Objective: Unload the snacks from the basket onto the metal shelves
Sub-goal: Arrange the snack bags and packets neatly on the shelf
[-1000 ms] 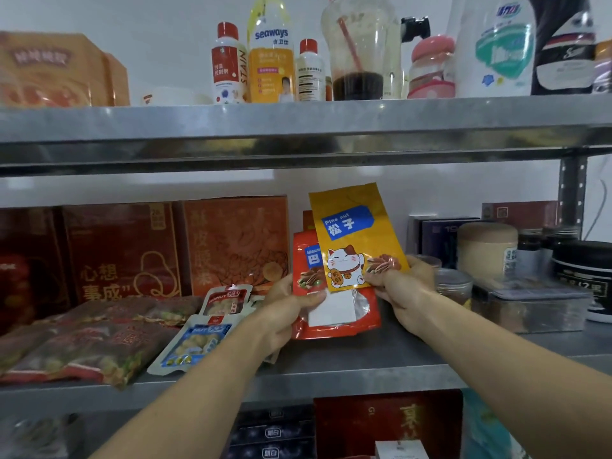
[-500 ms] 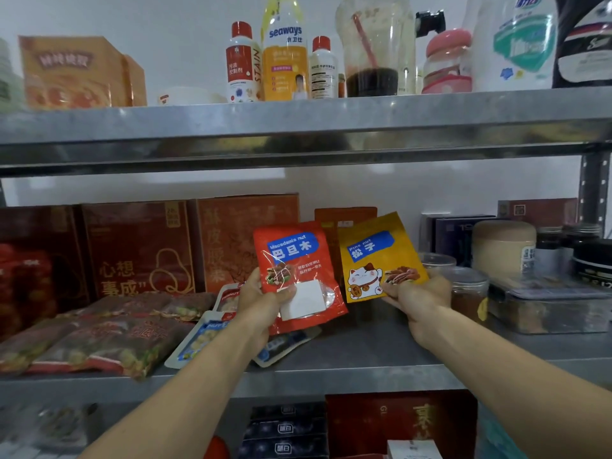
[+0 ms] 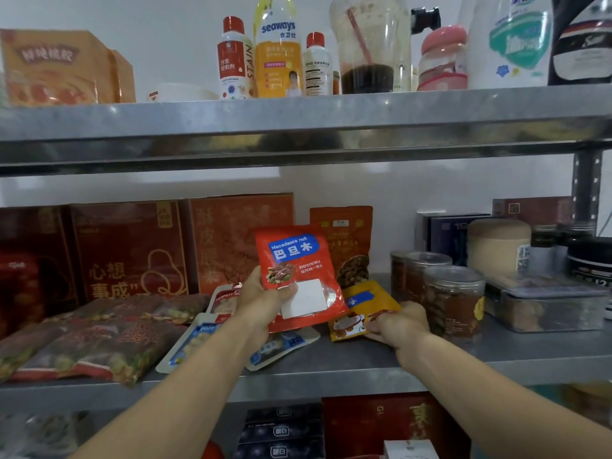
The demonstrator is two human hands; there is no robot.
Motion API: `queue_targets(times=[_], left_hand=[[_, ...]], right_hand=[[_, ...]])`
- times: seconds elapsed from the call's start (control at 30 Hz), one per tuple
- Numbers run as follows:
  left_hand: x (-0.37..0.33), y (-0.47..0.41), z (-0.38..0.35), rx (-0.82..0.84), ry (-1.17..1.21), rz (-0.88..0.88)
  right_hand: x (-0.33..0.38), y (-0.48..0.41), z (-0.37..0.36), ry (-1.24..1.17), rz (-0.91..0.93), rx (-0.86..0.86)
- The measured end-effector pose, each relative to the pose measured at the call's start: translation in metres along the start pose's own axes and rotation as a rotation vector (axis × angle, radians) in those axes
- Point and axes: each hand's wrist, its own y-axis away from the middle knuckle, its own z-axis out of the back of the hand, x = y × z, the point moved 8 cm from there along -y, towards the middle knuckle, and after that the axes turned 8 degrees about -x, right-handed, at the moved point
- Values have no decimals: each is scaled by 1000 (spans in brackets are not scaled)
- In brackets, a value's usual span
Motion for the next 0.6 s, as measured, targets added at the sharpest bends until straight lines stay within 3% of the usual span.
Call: queue_targets(times=[0.17, 0.27, 0.33, 0.5, 0.6], left_hand=[[16, 4, -20, 35, -20, 42], [25, 8, -33, 46, -17, 64], [28, 10, -40, 56, -21, 78], [31, 11, -55, 89, -59, 78], [34, 9, -63, 100, -94, 65]], right_hand=[[-5, -4, -6, 122, 27, 41], [14, 5, 5, 361, 189, -79], [27, 12, 11, 391, 289, -111], [32, 28, -3, 350, 378, 132], [34, 22, -3, 358, 398, 110]])
